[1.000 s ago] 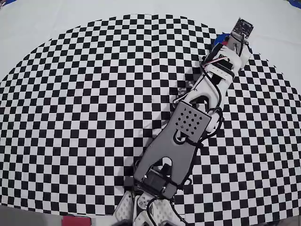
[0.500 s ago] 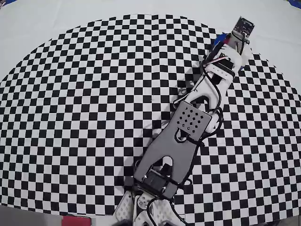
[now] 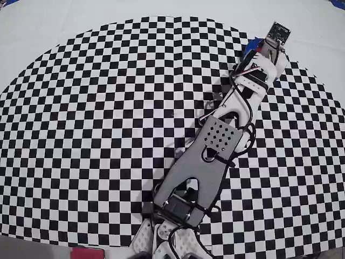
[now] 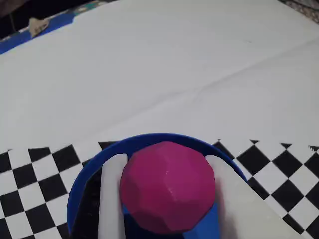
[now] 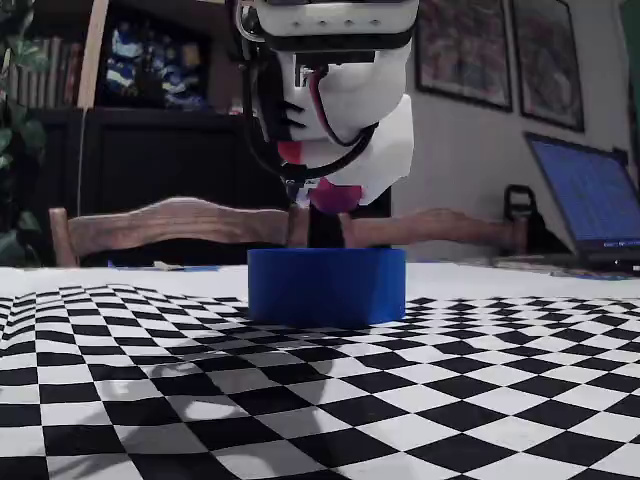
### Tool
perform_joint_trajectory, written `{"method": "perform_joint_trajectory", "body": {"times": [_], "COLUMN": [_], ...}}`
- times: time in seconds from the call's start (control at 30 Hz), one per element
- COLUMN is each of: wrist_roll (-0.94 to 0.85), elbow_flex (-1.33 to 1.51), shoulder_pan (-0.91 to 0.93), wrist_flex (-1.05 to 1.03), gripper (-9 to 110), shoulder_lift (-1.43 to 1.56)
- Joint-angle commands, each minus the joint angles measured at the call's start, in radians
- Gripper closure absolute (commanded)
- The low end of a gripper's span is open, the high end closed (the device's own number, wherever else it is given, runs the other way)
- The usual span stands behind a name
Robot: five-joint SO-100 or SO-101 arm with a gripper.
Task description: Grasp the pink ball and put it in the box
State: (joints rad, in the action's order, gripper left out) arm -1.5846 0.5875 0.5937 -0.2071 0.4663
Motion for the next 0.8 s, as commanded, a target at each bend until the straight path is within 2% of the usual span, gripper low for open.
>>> {"method": "perform_joint_trajectory", "body": {"times": [0.0, 0.77], "wrist_roll": [0.002, -0.003], "elbow_flex": [-0.067, -0.135], "shoulder_pan": [0.012, 0.015], "wrist_flex": [-0.003, -0.003], "gripper": [101, 101], "shoulder_lift": [0.012, -0.038]}}
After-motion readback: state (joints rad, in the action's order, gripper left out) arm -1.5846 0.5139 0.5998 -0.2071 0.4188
